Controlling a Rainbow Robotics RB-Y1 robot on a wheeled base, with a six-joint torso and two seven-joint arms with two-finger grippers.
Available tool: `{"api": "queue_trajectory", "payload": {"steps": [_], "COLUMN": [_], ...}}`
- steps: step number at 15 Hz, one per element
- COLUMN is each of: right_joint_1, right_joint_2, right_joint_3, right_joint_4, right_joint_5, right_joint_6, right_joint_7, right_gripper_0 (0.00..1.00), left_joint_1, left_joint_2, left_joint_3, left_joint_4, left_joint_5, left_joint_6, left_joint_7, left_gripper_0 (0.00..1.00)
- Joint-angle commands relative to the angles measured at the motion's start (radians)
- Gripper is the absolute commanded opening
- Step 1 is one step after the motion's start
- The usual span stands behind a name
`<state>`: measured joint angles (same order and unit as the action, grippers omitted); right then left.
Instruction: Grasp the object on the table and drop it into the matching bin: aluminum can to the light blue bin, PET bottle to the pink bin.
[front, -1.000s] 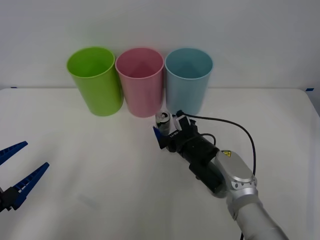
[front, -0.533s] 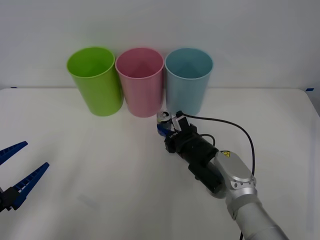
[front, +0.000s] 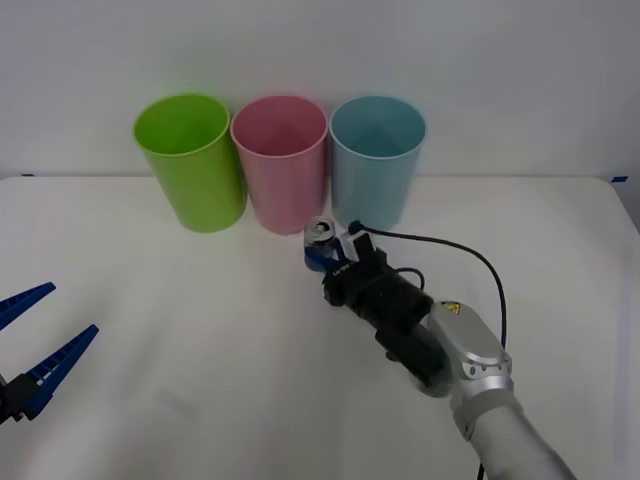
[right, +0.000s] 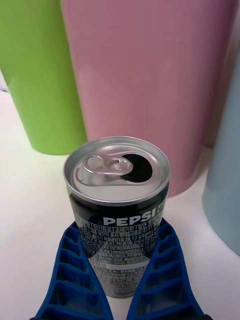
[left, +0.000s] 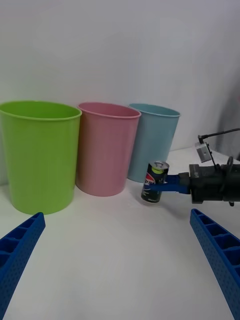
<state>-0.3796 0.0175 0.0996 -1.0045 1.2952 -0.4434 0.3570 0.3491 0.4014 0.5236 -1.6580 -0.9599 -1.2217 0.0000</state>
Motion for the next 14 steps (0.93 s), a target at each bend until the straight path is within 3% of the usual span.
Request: {"api": "queue_trajectory", "payload": {"steps": [1,8,14], "right_joint_1": [0.068,0.349,0.508], "right_joint_2": [-0.008,-0.261,-0.350], "right_joint_3": [0.009,0.127,0.094], "right_joint_4": [-0.098,-0.525,-0.826], "right_joint_5": [-0.036,-0.246,-0.260], "right_joint_6": [-0.035,-0.026,-0.015], "right_joint_7": [-0.004,-0.036,-0.204], "right_gripper_0": [0.00,0.00,0.00], "left_joint_1": [0.000,0.000,0.000], "left_joint_2": [0.000,0.000,0.000], "left_joint_3": [0.000,0.000,0.000], "left_joint_4": [0.000,0.000,0.000], "left_joint_5": [0.000,0.000,0.000], "left_joint_6": [0.000,0.000,0.000], "left_joint_7": [0.000,0.000,0.000], "left_gripper_0": [1.00,1.00,1.00]}}
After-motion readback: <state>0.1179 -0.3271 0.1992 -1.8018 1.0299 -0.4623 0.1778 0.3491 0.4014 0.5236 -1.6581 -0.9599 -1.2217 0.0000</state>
